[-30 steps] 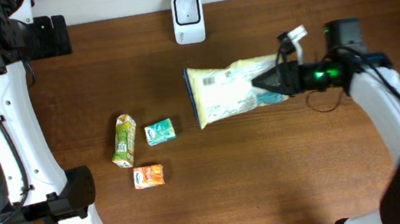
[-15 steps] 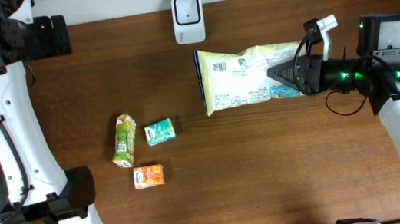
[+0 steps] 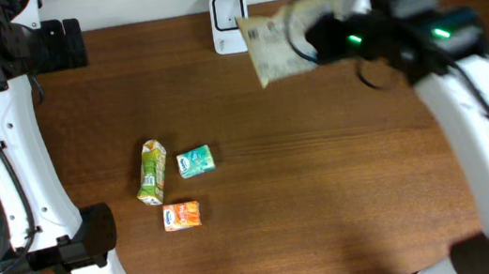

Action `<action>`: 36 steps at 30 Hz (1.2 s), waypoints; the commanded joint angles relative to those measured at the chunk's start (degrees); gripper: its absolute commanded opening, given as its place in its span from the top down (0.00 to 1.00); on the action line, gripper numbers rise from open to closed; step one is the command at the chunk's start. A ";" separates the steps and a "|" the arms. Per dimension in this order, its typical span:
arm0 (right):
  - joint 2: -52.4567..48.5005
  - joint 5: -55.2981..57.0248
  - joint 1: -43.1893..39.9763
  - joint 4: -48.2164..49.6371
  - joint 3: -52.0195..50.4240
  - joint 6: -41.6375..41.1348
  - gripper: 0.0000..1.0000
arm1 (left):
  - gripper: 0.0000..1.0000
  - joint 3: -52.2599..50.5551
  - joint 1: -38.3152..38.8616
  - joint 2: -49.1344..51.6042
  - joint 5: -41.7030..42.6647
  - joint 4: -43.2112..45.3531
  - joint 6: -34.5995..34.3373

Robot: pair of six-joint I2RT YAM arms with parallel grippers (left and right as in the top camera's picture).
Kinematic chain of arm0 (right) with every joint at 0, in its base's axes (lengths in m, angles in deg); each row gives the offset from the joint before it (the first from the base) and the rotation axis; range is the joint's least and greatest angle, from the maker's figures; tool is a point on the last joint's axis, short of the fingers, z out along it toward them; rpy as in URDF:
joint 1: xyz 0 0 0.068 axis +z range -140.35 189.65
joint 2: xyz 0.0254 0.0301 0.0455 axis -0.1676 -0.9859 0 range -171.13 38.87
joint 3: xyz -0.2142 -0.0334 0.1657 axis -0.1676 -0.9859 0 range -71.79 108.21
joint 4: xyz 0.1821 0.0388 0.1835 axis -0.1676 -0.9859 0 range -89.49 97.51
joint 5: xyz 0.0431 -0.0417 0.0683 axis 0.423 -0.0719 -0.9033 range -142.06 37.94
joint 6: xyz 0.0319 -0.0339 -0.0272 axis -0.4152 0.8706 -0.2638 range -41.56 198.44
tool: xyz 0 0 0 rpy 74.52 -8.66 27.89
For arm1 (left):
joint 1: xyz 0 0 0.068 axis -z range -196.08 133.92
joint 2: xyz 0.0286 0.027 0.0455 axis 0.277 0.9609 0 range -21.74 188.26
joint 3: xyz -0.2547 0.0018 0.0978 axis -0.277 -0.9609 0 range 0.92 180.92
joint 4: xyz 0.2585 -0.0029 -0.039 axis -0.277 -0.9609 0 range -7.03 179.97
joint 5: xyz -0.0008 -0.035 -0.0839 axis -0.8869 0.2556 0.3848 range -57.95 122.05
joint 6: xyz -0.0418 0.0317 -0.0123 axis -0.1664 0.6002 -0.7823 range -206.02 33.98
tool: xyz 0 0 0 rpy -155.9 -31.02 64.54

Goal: Scan the item barcode
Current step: 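Carry the bag to the scanner and hold it before the window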

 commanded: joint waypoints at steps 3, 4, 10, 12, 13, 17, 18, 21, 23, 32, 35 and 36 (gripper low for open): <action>-12.33 33.48 8.17 12.81 2.67 14.12 0.96 | 0.01 0.46 -0.09 -0.66 -0.20 -0.07 -0.52; -13.90 35.95 9.11 15.65 2.67 16.57 0.96 | 0.01 0.46 -0.09 -0.66 -0.17 -0.07 -0.52; -23.30 44.22 12.85 35.39 2.64 37.40 0.96 | 0.01 0.46 -0.09 -0.66 -0.17 -0.07 -0.52; -25.90 44.22 13.53 40.13 2.64 44.28 0.96 | 0.01 0.46 -0.09 -0.66 -0.17 -0.07 -0.52; -28.09 44.50 14.01 43.67 2.64 50.77 0.96 | 0.01 0.46 -0.09 -0.66 -0.17 -0.09 -0.52; -31.52 48.24 15.17 51.06 2.64 59.49 0.96 | 0.01 0.46 -0.09 -0.66 -0.17 -0.07 -0.52; -32.37 48.98 15.41 53.46 2.64 61.77 0.96 | 0.01 0.46 -0.09 -0.66 -0.20 -0.09 -0.52; -33.70 48.89 15.76 57.70 2.64 68.41 0.96 | 0.01 0.46 -0.09 -0.66 -0.17 -0.07 -0.52; -34.42 49.18 15.80 59.74 2.62 71.49 0.96 | 0.01 0.46 -0.09 -0.66 -0.20 -0.07 -0.52; -35.36 50.53 18.12 63.60 2.36 80.50 0.96 | 0.01 0.46 -0.09 -0.66 -0.17 -0.07 -0.52; -35.36 50.69 18.56 64.02 2.36 80.50 0.96 | 0.01 0.46 -0.09 -0.66 -0.17 -0.07 -0.52; -35.36 50.66 18.56 64.11 2.36 80.50 0.96 | 0.01 0.46 -0.09 -0.66 -0.17 -0.07 -0.52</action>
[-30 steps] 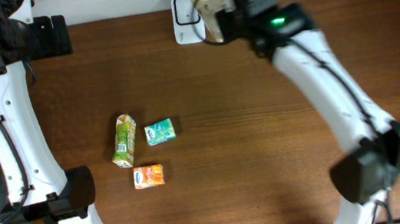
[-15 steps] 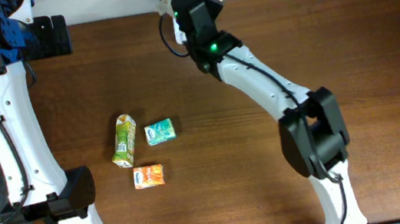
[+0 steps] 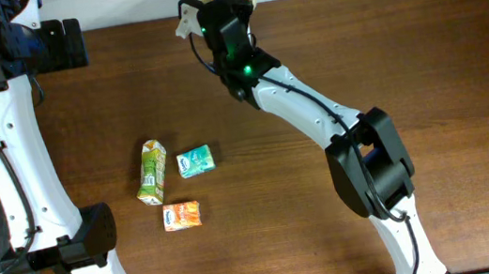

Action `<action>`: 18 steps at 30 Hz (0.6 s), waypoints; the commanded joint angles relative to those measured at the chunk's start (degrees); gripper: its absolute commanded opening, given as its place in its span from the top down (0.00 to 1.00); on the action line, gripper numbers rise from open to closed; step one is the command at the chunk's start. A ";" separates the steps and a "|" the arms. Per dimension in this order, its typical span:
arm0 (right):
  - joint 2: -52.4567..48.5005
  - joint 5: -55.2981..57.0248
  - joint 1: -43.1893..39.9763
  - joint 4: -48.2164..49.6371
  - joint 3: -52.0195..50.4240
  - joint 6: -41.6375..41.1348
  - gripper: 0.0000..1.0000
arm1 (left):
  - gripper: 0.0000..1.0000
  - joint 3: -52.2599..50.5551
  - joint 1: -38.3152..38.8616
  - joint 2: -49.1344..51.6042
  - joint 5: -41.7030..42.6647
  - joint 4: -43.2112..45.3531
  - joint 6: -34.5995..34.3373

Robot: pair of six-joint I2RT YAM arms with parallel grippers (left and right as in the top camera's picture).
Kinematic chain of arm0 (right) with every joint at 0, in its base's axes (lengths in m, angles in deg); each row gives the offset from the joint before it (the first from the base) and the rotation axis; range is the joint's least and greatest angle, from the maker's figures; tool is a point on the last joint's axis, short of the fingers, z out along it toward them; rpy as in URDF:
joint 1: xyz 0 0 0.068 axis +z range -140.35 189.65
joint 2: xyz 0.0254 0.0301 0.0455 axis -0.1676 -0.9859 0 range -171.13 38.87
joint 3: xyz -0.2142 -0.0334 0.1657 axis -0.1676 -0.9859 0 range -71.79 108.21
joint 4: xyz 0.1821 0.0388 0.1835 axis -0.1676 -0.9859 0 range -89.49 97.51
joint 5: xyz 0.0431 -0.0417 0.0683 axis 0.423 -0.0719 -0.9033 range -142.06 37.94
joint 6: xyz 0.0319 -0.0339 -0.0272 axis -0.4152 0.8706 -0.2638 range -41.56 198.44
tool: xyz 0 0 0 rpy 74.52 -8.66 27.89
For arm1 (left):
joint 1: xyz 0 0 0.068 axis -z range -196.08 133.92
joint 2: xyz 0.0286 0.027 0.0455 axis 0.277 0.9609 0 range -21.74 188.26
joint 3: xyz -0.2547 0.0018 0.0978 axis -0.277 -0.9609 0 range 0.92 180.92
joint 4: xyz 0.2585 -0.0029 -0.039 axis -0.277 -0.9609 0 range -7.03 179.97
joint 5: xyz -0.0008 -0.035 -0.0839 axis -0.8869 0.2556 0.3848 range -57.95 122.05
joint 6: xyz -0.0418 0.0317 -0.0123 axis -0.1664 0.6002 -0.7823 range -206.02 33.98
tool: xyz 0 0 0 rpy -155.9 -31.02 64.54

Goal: Scan the item barcode
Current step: 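Carry the bag to the scanner and hold it before the window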

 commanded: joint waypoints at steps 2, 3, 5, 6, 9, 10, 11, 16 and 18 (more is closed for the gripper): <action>-0.20 1.62 1.03 1.11 0.83 1.55 0.96 | 0.01 0.46 -0.09 -0.66 -0.22 -0.04 -0.52; -0.20 1.64 1.03 1.11 0.83 1.55 0.96 | 0.01 0.46 -0.09 -0.66 -0.20 -0.04 -0.52; -0.20 1.62 0.85 1.11 0.83 1.55 0.96 | 0.01 0.46 -0.09 -0.66 -0.20 -0.04 -0.55; -0.20 1.60 0.81 1.11 0.83 1.55 0.96 | 0.01 0.46 -0.09 -0.66 -0.20 -0.04 -0.52; -0.57 1.20 0.57 1.55 0.83 1.55 0.96 | 0.01 0.46 -0.09 -0.66 -0.22 -0.04 -0.52; -0.96 1.18 0.48 1.73 0.83 1.57 0.96 | 0.01 0.46 -0.09 -0.66 -0.20 -0.04 -0.52; -1.18 1.16 0.37 1.81 0.83 1.55 0.96 | 0.01 0.46 -0.09 -0.66 -0.22 -0.07 -0.52; -3.04 1.18 0.04 2.21 0.85 1.57 0.96 | 0.01 0.46 -0.09 -0.66 -0.20 -0.04 -0.52; -3.06 1.22 0.04 2.93 0.83 1.55 0.96 | 0.01 0.46 -0.09 -0.66 -0.22 -0.04 -0.52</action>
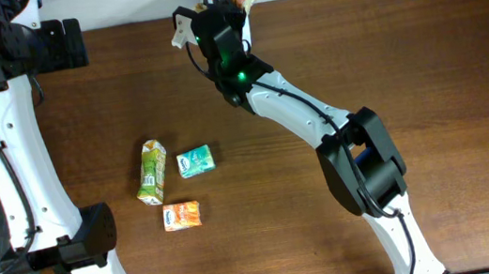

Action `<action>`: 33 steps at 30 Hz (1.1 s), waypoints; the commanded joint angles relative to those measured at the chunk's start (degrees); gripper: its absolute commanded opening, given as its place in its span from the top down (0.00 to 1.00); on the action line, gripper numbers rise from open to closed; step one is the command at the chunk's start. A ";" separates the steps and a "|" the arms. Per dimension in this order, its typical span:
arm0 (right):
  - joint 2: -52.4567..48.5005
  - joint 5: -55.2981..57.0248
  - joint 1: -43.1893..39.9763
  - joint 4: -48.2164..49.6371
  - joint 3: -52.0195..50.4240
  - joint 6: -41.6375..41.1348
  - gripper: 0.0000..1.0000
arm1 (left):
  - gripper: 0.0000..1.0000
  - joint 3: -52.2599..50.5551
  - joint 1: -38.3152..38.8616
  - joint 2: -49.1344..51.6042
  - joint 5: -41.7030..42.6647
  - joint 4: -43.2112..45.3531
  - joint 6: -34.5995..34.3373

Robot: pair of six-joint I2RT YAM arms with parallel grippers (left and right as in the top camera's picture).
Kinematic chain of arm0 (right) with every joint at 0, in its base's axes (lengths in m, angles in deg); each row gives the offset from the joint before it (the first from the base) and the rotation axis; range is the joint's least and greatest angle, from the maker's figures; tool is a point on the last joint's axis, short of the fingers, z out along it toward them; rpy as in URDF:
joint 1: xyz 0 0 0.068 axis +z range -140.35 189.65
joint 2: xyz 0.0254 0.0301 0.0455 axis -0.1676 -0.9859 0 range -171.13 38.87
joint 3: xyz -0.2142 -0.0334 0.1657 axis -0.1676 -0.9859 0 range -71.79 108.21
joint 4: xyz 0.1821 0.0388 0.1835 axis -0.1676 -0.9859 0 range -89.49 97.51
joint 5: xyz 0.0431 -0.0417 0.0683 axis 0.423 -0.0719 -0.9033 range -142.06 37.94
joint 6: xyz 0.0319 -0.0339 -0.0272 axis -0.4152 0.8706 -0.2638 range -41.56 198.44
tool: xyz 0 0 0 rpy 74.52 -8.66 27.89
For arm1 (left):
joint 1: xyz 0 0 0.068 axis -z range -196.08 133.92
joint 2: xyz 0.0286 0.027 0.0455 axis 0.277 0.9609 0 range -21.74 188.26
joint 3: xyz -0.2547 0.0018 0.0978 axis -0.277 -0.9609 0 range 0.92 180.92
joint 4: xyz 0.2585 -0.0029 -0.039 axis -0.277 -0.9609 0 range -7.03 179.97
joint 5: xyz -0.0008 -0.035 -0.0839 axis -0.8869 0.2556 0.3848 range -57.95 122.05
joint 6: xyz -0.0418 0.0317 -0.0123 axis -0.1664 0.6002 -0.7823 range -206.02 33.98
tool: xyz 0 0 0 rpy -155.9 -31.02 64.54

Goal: Scan the item barcode
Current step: 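Carry the bag to the scanner and hold it before the window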

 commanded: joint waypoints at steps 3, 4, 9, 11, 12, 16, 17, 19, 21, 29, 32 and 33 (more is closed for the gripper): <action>-0.44 2.08 -0.44 4.79 0.83 0.48 0.96 | 0.01 0.46 -0.09 -0.66 -0.22 -0.07 -0.52; -0.44 2.03 -0.44 5.38 0.83 1.40 0.96 | 0.01 0.46 -0.09 -0.66 -0.20 -0.07 -0.52; -0.44 2.01 -0.46 6.16 0.83 2.60 0.96 | 0.01 0.46 -0.09 -0.66 -0.20 -0.07 -0.52; -0.44 1.99 -0.50 6.14 0.83 2.56 0.96 | 0.01 0.46 -0.09 -0.66 -0.20 -0.07 -0.52; -0.44 2.01 -0.50 6.16 0.83 2.56 0.96 | 0.01 0.46 -0.09 -0.66 -0.22 -0.07 -0.52; -0.46 1.99 -1.14 6.12 0.79 2.54 0.96 | 0.01 0.46 -0.09 -0.66 -0.20 -0.07 -0.52; -0.46 1.99 -1.49 6.14 0.46 2.38 0.96 | 0.01 0.46 -0.11 -0.66 -0.22 -0.07 -0.52; -0.46 2.23 -1.73 6.14 0.37 1.33 0.96 | 0.01 0.46 -0.09 -0.66 -0.22 -0.07 -0.52; -0.44 2.21 -1.90 6.12 0.37 0.37 0.96 | 0.01 0.46 -0.09 -0.66 -0.22 -0.09 -0.52; -0.46 2.51 -1.88 6.14 0.37 0.15 0.96 | 0.01 0.46 -0.09 -0.66 -0.22 -0.09 -0.52; -0.44 3.34 -1.88 6.14 0.37 -0.28 0.96 | 0.01 0.46 -0.09 -0.66 -0.22 -0.09 -0.52; -0.44 3.87 -1.88 6.16 0.37 -0.28 0.96 | 0.01 0.46 -0.09 -0.66 -0.22 -0.09 -0.52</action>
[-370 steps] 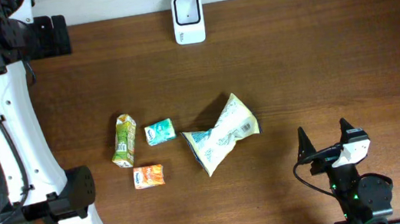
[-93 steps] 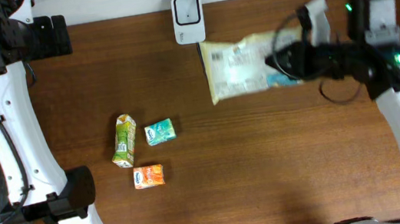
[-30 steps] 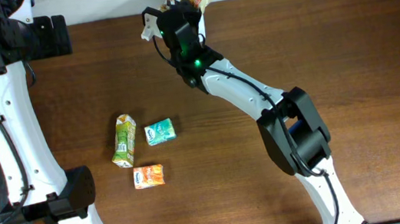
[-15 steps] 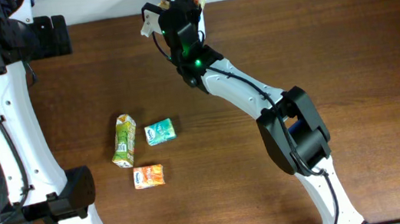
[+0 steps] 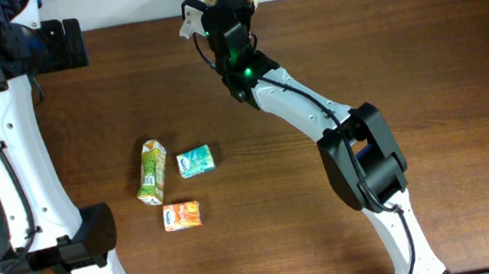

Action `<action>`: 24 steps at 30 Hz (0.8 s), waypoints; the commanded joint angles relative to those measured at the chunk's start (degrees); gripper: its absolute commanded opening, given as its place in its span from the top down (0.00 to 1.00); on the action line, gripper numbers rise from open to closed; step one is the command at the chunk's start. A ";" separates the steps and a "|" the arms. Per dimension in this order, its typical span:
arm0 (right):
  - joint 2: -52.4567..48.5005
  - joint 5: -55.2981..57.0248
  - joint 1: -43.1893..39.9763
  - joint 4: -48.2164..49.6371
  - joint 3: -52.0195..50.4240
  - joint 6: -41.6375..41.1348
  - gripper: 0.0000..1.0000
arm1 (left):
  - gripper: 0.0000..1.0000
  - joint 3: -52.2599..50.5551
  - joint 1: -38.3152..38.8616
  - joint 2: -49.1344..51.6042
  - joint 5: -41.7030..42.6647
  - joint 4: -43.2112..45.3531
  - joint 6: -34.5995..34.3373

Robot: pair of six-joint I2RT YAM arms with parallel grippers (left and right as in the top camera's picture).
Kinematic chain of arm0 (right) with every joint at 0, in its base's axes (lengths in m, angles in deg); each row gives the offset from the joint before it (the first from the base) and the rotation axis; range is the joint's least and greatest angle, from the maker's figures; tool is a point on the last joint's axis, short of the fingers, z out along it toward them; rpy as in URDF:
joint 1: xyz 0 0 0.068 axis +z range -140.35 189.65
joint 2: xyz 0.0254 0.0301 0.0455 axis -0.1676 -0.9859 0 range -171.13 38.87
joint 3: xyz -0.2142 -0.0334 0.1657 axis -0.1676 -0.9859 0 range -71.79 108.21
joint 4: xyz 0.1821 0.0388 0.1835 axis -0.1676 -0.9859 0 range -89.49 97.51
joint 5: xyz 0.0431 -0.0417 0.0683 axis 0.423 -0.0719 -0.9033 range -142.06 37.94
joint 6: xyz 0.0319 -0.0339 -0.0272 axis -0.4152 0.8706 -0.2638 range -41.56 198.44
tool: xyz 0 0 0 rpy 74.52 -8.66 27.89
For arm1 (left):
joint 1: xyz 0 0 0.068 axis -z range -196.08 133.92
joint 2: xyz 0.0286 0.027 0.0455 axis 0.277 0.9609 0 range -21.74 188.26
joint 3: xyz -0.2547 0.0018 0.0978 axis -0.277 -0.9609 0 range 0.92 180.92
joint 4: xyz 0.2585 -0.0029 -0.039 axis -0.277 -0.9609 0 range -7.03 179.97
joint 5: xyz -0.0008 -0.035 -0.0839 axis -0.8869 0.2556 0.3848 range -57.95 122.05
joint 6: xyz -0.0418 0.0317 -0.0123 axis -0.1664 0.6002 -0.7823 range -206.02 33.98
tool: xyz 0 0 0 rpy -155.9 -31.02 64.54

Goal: Scan the item barcode
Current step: 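Carry the bag to the scanner and hold it before the window, then lower the bag onto the table at right and release it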

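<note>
My right arm reaches across the table to its far edge. The right gripper [image 5: 229, 5] is shut on a crinkled snack packet with red and yellow print, which sticks out past the back edge. The fingers themselves are hidden under the wrist. The barcode scanner is covered by this arm, and only a white corner [image 5: 185, 24] shows beside the wrist. My left gripper [image 5: 71, 41] is a dark block at the back left, far from the packet, and its jaws are not readable.
On the brown table [image 5: 427, 84], left of centre, lie three small cartons: a green one [image 5: 152, 173], a teal one [image 5: 196, 161] and an orange one [image 5: 181, 215]. The left arm's white links [image 5: 20, 157] run down the left side.
The right gripper and the packet have shifted a little to the right along the back edge. The left arm and the three cartons have not moved.
First the right gripper held a beige packet in the air just right of a white scanner at the back edge. Then the arm lay over that spot with the packet at the far edge. It sat slightly further left, and now slightly right again.
</note>
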 commanded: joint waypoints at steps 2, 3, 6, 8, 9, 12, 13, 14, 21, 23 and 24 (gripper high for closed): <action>0.79 4.90 0.02 0.74 0.42 -1.62 0.96 | 0.01 0.46 -0.09 -0.66 -0.22 -0.07 -0.52; 1.31 6.05 0.15 0.70 0.42 -2.82 0.96 | 0.01 0.46 -0.09 -0.66 -0.22 -0.07 -0.52; 5.18 8.07 0.33 -0.04 0.42 -9.18 0.96 | 0.01 0.46 -0.09 -0.66 -0.22 -0.09 -0.52; 8.94 9.49 0.33 -1.22 0.42 -10.38 0.96 | 0.01 0.46 -0.09 -0.66 -0.22 -0.07 -0.55; 10.58 10.84 0.35 -1.53 0.42 -11.72 0.96 | 0.01 0.46 -0.09 -0.66 -0.22 -0.09 -0.52; 18.32 14.73 0.33 -11.82 0.42 -22.23 0.96 | 0.01 0.46 -0.09 -0.66 -0.20 -0.07 -0.52; 20.74 13.86 0.31 -17.44 0.42 -26.53 0.96 | 0.01 0.46 -0.09 -0.66 -0.22 -0.07 -0.52; 23.91 11.32 -0.02 -25.64 0.42 -32.70 0.96 | 0.01 0.46 -0.09 -0.66 -0.20 -0.07 -0.52; 40.96 -26.23 -10.93 -64.87 0.42 -70.79 0.96 | 0.01 0.46 -0.09 -0.66 -0.20 -0.09 -0.52; 42.51 -35.65 -17.31 -71.34 0.42 -76.04 0.96 | 0.01 0.46 -0.09 -0.66 -0.22 -0.09 -0.55; 42.58 -39.26 -20.63 -74.12 0.39 -77.85 0.96 | 0.01 0.46 -0.09 -0.66 -0.20 -0.11 -0.52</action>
